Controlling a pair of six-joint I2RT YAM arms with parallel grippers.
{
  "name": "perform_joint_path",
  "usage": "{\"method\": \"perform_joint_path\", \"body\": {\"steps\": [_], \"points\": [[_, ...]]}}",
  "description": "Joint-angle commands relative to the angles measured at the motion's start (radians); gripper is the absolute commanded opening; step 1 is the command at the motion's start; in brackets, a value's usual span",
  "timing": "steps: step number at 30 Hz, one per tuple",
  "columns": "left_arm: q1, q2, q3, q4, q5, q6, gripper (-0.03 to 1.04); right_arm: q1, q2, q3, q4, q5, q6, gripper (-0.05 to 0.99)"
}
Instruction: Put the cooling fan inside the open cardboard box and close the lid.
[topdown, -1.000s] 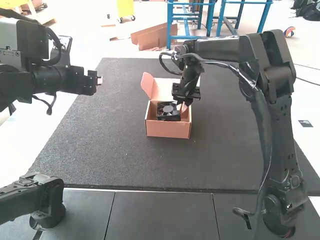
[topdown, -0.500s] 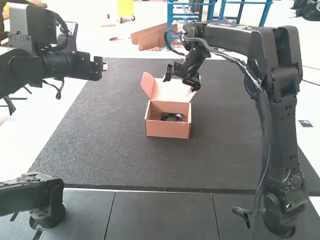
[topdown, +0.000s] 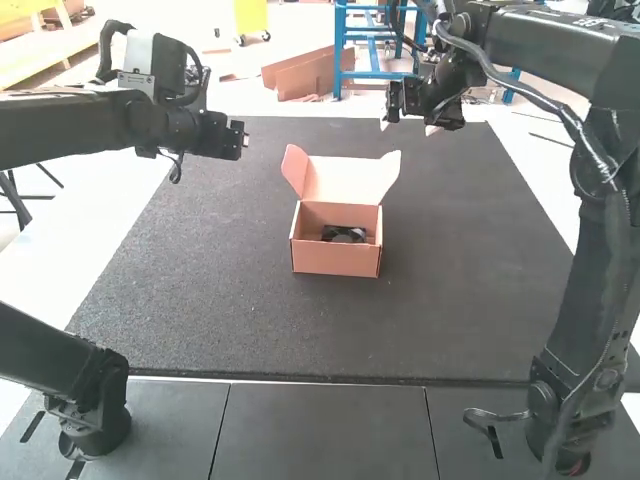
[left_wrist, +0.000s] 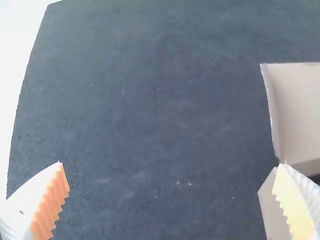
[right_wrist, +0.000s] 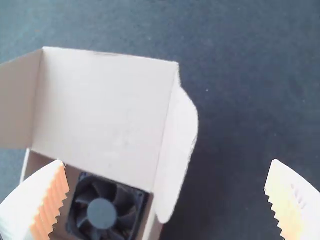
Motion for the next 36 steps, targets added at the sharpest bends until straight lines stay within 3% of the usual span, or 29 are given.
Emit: {"method": "perform_joint_path", "body": {"steps": [1, 10, 13, 22, 33, 36], "points": [[-0.026, 0.046, 0.050, 0.039, -0.043, -0.014, 0.96, -0.007, -0.048, -0.088, 0.079, 0.027, -0.038, 0.90], [-0.046, 0.206, 0.098, 0.106, -0.093, -0.016, 0.96, -0.012, -0.068, -0.236, 0.378, -0.016, -0.015, 0.90], [-0.046, 0.249, 0.116, 0.125, -0.104, -0.016, 0.96, -0.015, -0.049, -0.226, 0.392, -0.036, -0.015, 0.90], [-0.045, 0.373, 0.176, 0.183, -0.122, -0.016, 0.96, -0.033, 0.043, -0.100, 0.308, -0.093, 0.019, 0.90], [-0.040, 0.479, 0.266, 0.183, -0.124, -0.016, 0.96, -0.081, 0.164, 0.078, 0.104, -0.175, 0.039, 0.89], [-0.040, 0.485, 0.277, 0.186, -0.096, -0.020, 0.96, -0.088, 0.184, 0.109, 0.069, -0.220, 0.043, 0.84]]}}
